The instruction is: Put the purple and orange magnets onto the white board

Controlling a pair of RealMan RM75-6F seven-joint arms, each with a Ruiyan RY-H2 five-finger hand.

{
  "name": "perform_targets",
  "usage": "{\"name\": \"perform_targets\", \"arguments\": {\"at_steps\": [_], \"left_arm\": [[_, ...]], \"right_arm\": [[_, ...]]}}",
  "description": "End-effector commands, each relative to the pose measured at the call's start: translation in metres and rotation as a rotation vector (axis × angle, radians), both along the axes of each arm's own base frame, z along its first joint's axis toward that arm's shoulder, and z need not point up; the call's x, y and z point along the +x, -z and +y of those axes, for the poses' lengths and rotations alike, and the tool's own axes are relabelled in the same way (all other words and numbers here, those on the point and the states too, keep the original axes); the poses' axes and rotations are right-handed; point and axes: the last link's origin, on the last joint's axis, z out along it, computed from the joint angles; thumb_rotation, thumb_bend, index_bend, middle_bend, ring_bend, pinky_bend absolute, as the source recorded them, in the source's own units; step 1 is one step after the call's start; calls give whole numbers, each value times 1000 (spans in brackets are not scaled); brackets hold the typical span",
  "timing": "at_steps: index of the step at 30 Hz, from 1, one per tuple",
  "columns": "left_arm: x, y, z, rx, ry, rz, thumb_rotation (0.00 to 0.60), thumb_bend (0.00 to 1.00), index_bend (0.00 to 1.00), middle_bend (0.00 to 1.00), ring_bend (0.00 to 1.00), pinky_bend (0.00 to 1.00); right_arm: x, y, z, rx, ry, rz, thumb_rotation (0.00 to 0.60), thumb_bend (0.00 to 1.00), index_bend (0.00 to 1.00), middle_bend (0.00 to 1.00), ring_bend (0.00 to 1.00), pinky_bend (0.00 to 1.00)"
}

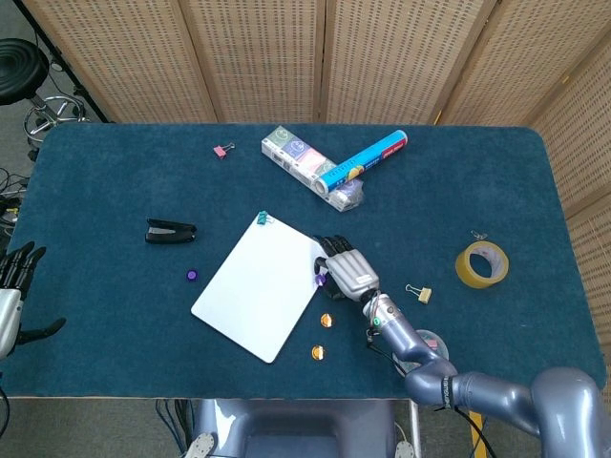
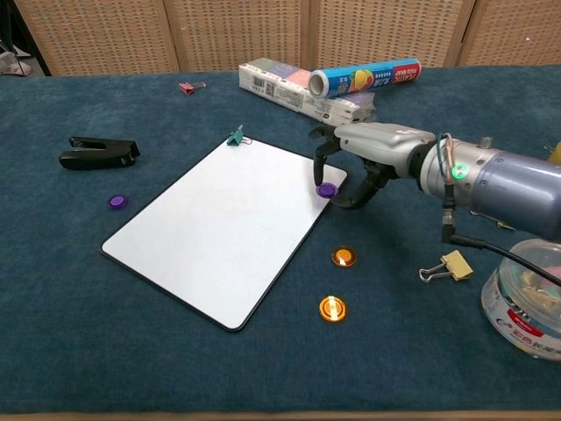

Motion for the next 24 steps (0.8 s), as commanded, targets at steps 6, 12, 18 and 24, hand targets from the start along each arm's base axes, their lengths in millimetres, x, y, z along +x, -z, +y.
{"name": "perform_targets", "arguments": {"at_steps": [6,12,18,24], "left_arm": [[0,-1,-1,1,2,-4,600,15,0,0,0,0],[0,-2,-1,-1,1,-4,600,15,0,0,0,0],[0,-2,-1,1,1,-5,600,15,0,0,0,0],[1,-3,-1,1,3,-7,600,14,0,0,0,0]], "right_arm": [[29,24,-2,16,-17,5,600,488,488,0,0,0],[37,32,1,17,-33,17,600,492,484,0,0,0],[38,34,-2,31,-22,24,600,481,336,0,0,0],[39,25,-1,16,-28,38,600,421,295,0,0,0]]}}
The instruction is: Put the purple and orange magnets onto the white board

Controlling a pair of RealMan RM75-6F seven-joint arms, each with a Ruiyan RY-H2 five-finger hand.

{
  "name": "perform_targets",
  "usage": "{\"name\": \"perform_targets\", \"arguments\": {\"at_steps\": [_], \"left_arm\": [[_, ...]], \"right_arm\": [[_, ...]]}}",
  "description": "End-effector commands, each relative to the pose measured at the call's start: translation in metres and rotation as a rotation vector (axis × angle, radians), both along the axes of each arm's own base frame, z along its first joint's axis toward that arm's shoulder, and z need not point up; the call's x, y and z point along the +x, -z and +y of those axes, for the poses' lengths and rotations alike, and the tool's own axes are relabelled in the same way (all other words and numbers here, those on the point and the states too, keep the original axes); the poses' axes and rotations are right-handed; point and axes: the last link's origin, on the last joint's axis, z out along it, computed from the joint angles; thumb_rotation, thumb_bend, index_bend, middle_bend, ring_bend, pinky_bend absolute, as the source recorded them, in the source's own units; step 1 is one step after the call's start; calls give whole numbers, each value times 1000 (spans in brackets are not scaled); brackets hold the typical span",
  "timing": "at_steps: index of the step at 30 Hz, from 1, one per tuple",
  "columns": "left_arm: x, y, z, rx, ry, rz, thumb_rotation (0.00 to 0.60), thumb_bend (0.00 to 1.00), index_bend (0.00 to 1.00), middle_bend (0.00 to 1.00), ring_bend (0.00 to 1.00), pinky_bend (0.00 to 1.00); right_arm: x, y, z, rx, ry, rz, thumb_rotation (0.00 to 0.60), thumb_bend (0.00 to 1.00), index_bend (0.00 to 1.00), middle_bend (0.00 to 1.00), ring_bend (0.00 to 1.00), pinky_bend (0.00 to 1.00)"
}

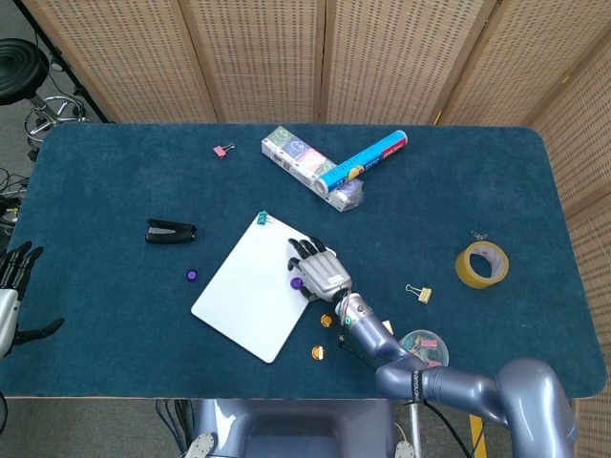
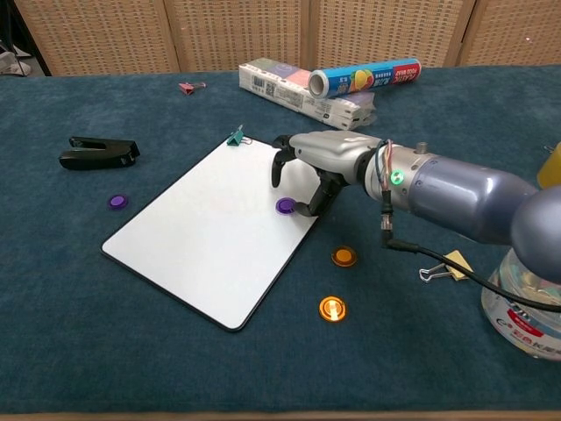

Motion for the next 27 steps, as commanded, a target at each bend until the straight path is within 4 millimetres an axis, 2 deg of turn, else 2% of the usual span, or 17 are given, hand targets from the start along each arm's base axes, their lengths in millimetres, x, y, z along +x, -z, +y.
{"name": "perform_targets", "arguments": {"at_steps": [1,5,9,14,20,27], "left_arm": [[0,0,0,-2,1,1,600,14,0,0,0,0],[1,0,-1,-1,3,-1,600,15,0,0,0,0],[1,-1,-2,-1,4,-9,600,14,0,0,0,0],[2,-1,-3,-3,8,-4,600,15,0,0,0,0],[3,1,-5,-5,14,0,600,15,0,0,0,0],[3,0,-5,-3,14,1,600,14,0,0,0,0]], "right_arm": [[1,-5,2,-8,-3,-3,600,419,292,0,0,0],[4,-17,8,-24,-22,-19,600,417,292,0,0,0],[-5,-33,23,-26,-37,-16,600,414,301,0,0,0],[-23,-45,43,-5,-38,22,600,305,295,0,0,0],[-34,-47,61,11,-37,34,600,270,301,0,0,0],[-39,-39,65,32,-15,32,600,269,329,0,0,0]]}}
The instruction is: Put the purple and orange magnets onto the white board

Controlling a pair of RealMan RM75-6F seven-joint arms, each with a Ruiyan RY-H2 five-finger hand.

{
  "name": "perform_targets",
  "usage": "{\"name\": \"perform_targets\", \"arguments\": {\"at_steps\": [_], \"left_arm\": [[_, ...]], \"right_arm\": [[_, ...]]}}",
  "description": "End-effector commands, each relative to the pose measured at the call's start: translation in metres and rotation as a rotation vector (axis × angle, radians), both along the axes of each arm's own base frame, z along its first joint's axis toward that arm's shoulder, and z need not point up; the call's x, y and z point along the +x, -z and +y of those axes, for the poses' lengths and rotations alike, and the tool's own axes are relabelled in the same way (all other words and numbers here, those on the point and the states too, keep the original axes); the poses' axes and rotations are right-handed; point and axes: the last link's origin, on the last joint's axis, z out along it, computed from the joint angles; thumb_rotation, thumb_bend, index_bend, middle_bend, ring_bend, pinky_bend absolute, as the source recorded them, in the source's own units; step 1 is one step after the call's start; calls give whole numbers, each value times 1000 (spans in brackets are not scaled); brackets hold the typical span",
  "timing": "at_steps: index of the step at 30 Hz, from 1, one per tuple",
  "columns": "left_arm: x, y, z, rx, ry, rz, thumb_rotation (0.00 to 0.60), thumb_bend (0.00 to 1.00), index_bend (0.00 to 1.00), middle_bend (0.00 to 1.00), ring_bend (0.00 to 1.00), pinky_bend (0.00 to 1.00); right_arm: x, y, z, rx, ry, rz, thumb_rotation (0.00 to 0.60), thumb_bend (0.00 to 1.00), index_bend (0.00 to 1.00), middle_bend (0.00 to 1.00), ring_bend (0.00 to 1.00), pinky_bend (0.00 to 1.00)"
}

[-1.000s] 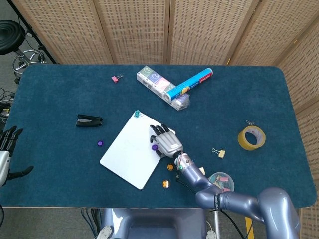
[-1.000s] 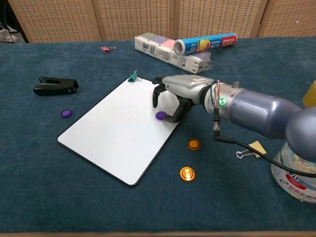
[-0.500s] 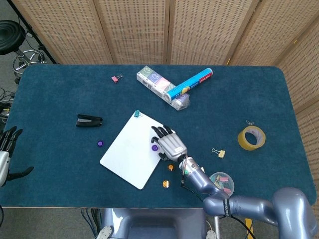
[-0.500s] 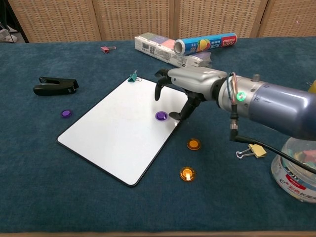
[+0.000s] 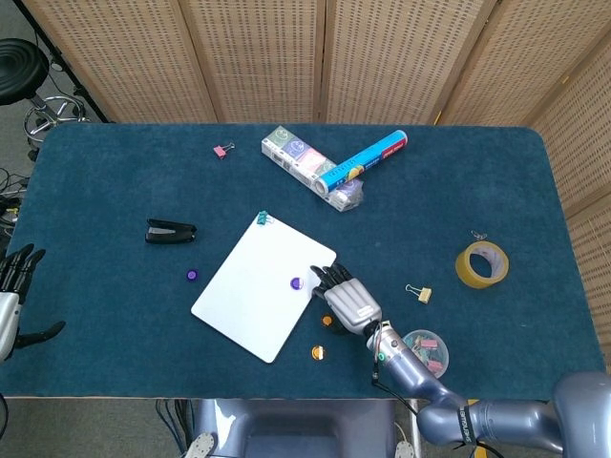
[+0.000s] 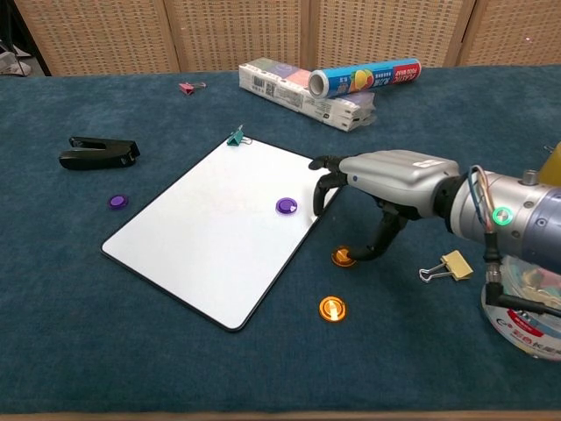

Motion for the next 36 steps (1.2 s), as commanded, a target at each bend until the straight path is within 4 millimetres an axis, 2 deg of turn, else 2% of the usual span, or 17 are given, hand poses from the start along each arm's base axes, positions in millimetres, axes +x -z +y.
{"name": "perform_targets", "arguments": {"at_steps": [1,10,28,36], "left_arm": [[0,0,0,0,0,0,600,14,0,0,0,0],[-1,-1,0,0,1,-1,600,14,0,0,0,0],[0,-1,-1,-4,0,1,600,15,0,0,0,0],[-1,-2,-1,1,0,-2,600,15,0,0,0,0]], "right_arm": [[-1,3,0,5,5,-2,600,269,335,0,0,0],[-7,13,1,25,11,16,600,271,350,0,0,0],[-10,17,2,42,34,6,600,271,406,0,0,0],[-12,19,0,46,48,6,600,337,417,0,0,0]]}}
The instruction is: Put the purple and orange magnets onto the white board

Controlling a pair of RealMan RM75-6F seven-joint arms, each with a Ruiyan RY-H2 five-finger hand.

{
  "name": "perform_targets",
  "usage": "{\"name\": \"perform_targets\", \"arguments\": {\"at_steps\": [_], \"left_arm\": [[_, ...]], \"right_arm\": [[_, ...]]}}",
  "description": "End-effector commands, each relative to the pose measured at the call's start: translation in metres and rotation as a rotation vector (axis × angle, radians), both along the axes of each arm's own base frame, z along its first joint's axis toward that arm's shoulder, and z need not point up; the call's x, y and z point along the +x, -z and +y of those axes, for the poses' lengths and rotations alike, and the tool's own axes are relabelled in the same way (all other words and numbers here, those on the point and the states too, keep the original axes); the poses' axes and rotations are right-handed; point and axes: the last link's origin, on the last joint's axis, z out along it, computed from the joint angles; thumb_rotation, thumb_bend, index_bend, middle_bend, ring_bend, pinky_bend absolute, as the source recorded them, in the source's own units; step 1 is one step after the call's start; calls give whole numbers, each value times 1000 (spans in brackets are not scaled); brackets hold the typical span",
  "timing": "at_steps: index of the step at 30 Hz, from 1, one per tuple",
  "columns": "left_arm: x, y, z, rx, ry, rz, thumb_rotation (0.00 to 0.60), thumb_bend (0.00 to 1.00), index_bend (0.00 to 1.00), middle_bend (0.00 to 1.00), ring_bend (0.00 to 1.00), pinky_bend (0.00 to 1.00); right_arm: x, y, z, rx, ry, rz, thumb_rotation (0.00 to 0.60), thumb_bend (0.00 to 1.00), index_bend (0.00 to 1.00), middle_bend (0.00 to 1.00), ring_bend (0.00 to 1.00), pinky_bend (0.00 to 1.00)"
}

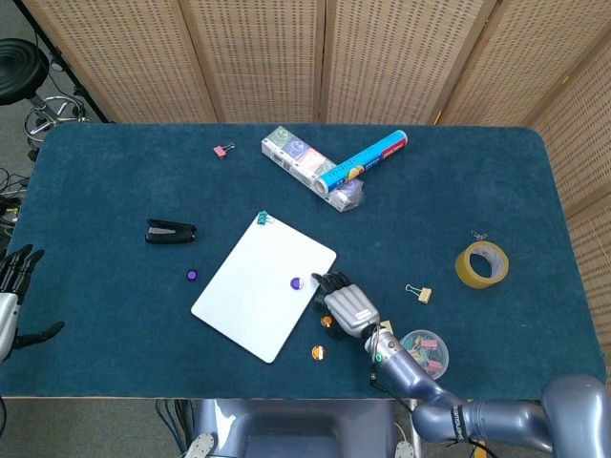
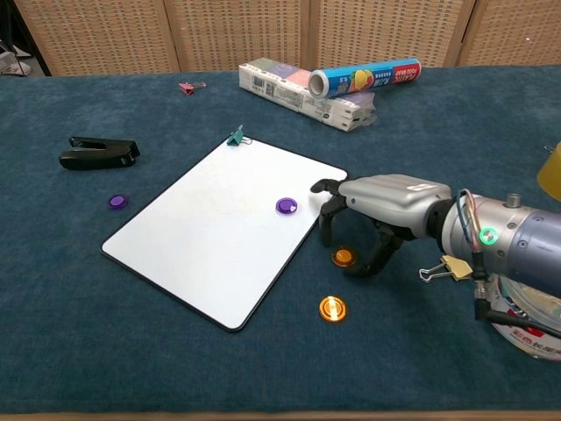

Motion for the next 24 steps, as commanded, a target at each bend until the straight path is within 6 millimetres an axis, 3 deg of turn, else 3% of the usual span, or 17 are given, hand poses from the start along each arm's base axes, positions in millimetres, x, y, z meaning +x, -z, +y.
{"name": "perform_targets", "arguments": {"at_steps": [1,24], "left_arm": [[0,0,0,1,0,0,600,15,0,0,0,0],[0,0,-1,-1,1,1,600,16,0,0,0,0]], "right_arm": [[0,0,-1,1,3,-1,600,350,418,0,0,0],[6,-4,0,-11,-4,-35,600,405,490,0,0,0]]}}
